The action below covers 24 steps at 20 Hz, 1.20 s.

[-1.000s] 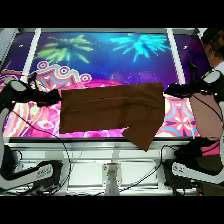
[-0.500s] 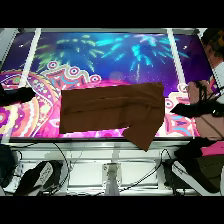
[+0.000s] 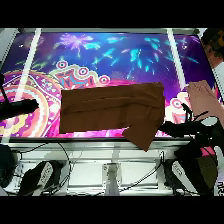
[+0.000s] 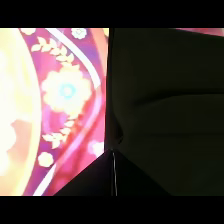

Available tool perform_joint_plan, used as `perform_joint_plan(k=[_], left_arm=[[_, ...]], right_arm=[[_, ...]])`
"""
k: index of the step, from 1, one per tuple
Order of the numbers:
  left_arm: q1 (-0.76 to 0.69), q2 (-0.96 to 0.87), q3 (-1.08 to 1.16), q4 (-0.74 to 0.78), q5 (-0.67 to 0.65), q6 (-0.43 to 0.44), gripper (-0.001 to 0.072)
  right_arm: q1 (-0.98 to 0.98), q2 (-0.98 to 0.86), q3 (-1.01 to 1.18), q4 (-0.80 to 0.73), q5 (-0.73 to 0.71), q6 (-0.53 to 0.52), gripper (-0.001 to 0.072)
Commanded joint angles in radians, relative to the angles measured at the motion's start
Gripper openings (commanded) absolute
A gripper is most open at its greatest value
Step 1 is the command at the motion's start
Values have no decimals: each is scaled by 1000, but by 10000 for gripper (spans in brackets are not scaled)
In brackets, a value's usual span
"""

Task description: Fold the clothes and pants, and hang the long-sleeved shirts on hangers.

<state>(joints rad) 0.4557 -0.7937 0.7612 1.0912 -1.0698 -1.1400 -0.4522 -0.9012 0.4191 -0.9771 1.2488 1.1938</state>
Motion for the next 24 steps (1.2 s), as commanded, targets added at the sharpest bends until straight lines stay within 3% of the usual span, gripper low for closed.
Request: perform_joint_plan(k=[1,2,5,15,24], left_arm=[[2,3,-21,0,0,3,19],[2,3,-21,0,0,3,19],[2,3,-21,0,3,3,19],[2,2,-24,0,11,3,19],[2,2,-25,0,11,3,19]], right_arm=[[0,3,-24,-17,6,79,316],[0,-1,-24,-17,20,83,317],[0,-19,-24,-14,71,97,418],[0,-177,-25,-13,10,92,406],[42,-274,-24,84,-83,-4,396]])
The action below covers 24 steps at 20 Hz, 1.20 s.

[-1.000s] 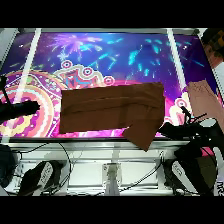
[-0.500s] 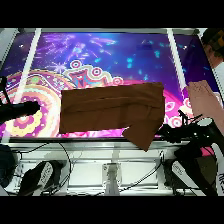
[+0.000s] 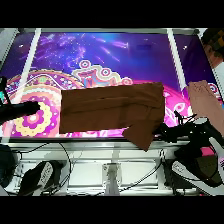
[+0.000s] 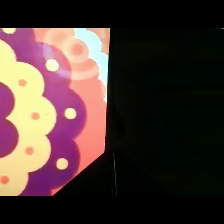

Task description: Fold the clothes and pants, and hang the long-sleeved shirts on hangers.

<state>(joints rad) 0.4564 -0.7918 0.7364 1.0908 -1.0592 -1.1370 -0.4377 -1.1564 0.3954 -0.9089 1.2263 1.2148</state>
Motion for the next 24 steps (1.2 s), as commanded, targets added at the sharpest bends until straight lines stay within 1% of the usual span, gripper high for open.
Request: perform_joint_plan(k=[1,2,3,4,7,8,9,13,14,16,18,19,21,23,24], left_arm=[[1,0,0,0,0,0,19],[1,0,0,0,0,0,19],[1,0,0,0,0,0,19],[1,0,0,0,0,0,19],[1,0,0,1,0,0,19],[1,0,0,1,0,0,19],[1,0,0,1,0,0,19],[1,0,-1,1,0,0,19],[1,0,-1,2,-1,0,19],[3,0,-8,1,-1,-4,19],[17,0,-37,0,-10,-32,19],[26,0,-62,1,-21,-45,19],[33,-1,-123,0,-55,-45,19],[33,-1,-191,0,-64,-74,29],[33,-1,-223,0,-64,-79,165]], right_arm=[[50,-18,0,16,-77,-31,320],[72,-18,0,17,-97,-32,245],[89,-18,0,17,-106,-39,197],[98,-17,0,16,-111,-62,177],[98,-14,0,17,-108,-84,163],[98,-14,0,17,-106,-84,102],[98,-14,0,17,-102,-85,79],[98,7,0,21,-85,-139,64],[98,21,0,31,-90,-148,13],[98,47,0,78,-93,-166,15],[98,68,0,148,-93,-192,15],[98,76,0,182,-92,-205,15],[98,86,0,237,-93,-225,15],[98,87,0,258,-92,-234,15],[98,87,0,257,-92,-234,15]])
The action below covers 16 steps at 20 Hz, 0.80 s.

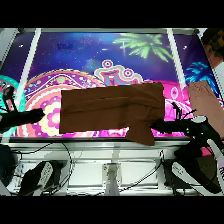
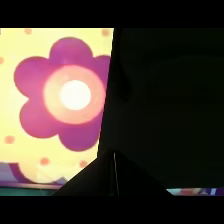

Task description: Fold the clothes and pants, and hang the long-sleeved shirts on hangers.

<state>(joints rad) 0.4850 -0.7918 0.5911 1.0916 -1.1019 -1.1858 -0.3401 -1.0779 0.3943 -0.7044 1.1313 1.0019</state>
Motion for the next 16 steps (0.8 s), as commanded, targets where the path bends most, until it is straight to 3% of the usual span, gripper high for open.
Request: perform_joint_plan(k=[1,6,11,13,16], left_arm=[[5,-1,-109,0,-21,-30,382],[5,-26,-177,0,-21,-10,384],[5,-185,-177,0,-15,-7,382],[5,-248,-176,-10,-5,68,349],[5,-303,-175,-63,27,108,346]], right_arm=[[0,8,1,53,3,-22,15],[0,8,1,53,2,-28,15],[0,8,1,53,1,-29,15],[0,8,1,53,1,-29,16],[0,8,1,53,1,-29,15]])
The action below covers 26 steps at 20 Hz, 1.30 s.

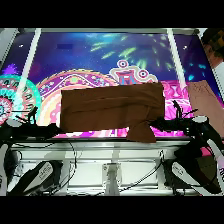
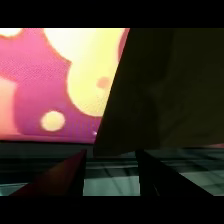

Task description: Fold the clothes and pants, and hang the long-sleeved shirts on hangers.

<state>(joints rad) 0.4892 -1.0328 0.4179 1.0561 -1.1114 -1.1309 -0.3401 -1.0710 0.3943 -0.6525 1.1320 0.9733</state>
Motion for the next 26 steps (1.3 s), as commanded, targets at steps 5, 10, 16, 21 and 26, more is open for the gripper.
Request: perform_joint_plan(k=[5,10,16,21,26], left_arm=[[1,-79,-2,-148,61,130,55],[1,-72,30,-180,35,130,19],[1,0,206,-484,-15,178,19],[9,48,316,-705,72,179,19],[8,29,317,-727,220,178,19]], right_arm=[[0,1,1,1,1,0,16],[0,1,40,33,77,0,16],[0,1,177,206,193,-33,15],[0,1,276,322,150,-33,15],[5,1,299,425,-179,6,15]])
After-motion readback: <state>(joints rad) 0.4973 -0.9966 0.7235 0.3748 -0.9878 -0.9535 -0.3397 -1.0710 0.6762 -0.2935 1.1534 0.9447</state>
